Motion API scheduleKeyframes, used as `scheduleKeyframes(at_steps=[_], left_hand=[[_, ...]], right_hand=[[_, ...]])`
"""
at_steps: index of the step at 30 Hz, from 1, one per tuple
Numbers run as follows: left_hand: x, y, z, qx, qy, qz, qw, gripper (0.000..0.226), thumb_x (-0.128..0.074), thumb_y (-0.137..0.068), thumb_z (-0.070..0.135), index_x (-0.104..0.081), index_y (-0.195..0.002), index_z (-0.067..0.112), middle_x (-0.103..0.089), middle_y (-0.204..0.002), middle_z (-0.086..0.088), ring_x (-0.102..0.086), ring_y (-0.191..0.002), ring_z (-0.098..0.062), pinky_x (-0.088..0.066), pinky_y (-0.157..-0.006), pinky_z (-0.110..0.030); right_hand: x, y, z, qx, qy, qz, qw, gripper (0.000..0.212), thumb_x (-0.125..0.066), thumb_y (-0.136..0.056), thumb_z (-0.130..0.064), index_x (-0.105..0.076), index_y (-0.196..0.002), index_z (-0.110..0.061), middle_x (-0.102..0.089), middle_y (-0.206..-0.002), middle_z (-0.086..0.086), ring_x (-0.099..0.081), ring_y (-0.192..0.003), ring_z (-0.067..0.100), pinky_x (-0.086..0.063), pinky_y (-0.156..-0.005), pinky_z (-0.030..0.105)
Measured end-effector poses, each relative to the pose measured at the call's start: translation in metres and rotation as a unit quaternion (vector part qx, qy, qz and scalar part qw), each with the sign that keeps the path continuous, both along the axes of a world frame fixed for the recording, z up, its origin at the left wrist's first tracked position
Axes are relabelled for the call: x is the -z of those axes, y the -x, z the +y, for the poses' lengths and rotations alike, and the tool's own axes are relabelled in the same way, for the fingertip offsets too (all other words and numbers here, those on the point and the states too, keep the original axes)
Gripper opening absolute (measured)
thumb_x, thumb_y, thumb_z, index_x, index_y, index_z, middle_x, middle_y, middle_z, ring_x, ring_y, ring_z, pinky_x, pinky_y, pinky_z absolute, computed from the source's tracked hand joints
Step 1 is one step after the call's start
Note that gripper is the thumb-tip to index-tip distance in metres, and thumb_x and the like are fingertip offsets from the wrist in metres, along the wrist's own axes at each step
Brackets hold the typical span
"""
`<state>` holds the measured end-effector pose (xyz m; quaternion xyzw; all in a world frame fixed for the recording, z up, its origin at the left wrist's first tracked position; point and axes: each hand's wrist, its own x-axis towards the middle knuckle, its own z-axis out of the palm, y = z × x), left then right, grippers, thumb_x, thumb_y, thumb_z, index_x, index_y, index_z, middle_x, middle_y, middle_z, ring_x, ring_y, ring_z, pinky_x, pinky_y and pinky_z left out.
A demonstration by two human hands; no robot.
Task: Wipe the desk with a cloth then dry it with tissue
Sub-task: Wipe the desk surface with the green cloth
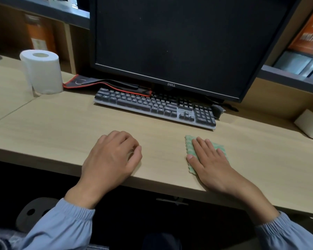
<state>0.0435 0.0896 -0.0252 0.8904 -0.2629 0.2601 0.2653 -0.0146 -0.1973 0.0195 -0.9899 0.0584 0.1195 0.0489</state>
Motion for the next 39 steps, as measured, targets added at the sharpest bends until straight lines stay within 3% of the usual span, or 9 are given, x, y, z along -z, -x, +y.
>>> scheduleKeyframes(at_steps=[4, 10, 16, 23, 29, 39], left_hand=[[-0.002, 0.004, 0.013, 0.006, 0.040, -0.038, 0.998, 0.017, -0.057, -0.098, 0.025, -0.068, -0.089, 0.017, -0.062, -0.089, 0.007, -0.058, -0.086, -0.019, -0.048, -0.077, -0.041], [0.002, 0.007, 0.069, -0.097, 0.032, -0.075, 0.992, 0.012, -0.062, -0.095, 0.022, -0.068, -0.086, 0.017, -0.062, -0.086, 0.005, -0.060, -0.084, -0.022, -0.045, -0.077, -0.040], [0.010, 0.002, 0.137, -0.216, 0.052, -0.027, 0.975, 0.018, -0.058, -0.095, 0.029, -0.065, -0.082, 0.019, -0.063, -0.089, 0.005, -0.059, -0.091, -0.021, -0.040, -0.084, -0.037], [0.020, -0.009, 0.176, -0.244, 0.087, -0.060, 0.964, 0.017, -0.059, -0.097, 0.019, -0.065, -0.084, 0.010, -0.060, -0.088, -0.003, -0.055, -0.085, -0.027, -0.046, -0.085, -0.041], [0.020, -0.010, 0.188, -0.246, 0.122, -0.062, 0.960, 0.016, -0.061, -0.095, 0.020, -0.065, -0.084, 0.009, -0.059, -0.089, -0.001, -0.053, -0.089, -0.023, -0.038, -0.090, -0.024], [0.018, -0.010, 0.183, -0.231, 0.104, -0.052, 0.966, 0.016, -0.059, -0.095, 0.022, -0.063, -0.081, 0.015, -0.057, -0.088, 0.004, -0.054, -0.087, -0.022, -0.046, -0.086, -0.037]], right_hand=[[-0.003, -0.022, 0.041, -0.021, 0.003, 0.015, 1.000, 0.069, -0.005, -0.107, -0.057, 0.021, -0.162, -0.025, 0.032, -0.167, -0.006, 0.032, -0.152, 0.016, 0.015, -0.126, 0.043], [0.000, -0.070, 0.158, -0.106, -0.007, 0.029, 0.994, 0.071, -0.004, -0.107, -0.057, 0.021, -0.162, -0.020, 0.033, -0.167, -0.002, 0.034, -0.152, 0.023, 0.015, -0.126, 0.051], [0.002, -0.113, 0.263, -0.149, -0.027, 0.035, 0.988, 0.072, -0.006, -0.107, -0.055, 0.020, -0.162, -0.017, 0.032, -0.168, 0.002, 0.035, -0.152, 0.029, 0.017, -0.124, 0.056], [-0.001, -0.149, 0.351, -0.179, -0.049, 0.036, 0.982, 0.073, -0.011, -0.108, -0.054, 0.016, -0.163, -0.015, 0.029, -0.169, 0.005, 0.033, -0.153, 0.033, 0.018, -0.122, 0.058], [-0.004, -0.175, 0.378, -0.180, -0.063, 0.045, 0.981, 0.074, -0.013, -0.108, -0.055, 0.015, -0.164, -0.016, 0.028, -0.170, 0.004, 0.031, -0.154, 0.032, 0.018, -0.123, 0.057], [-0.003, -0.185, 0.372, -0.141, -0.076, 0.006, 0.987, 0.074, -0.012, -0.107, -0.057, 0.009, -0.166, -0.017, 0.020, -0.173, 0.004, 0.023, -0.157, 0.030, 0.014, -0.125, 0.055]])
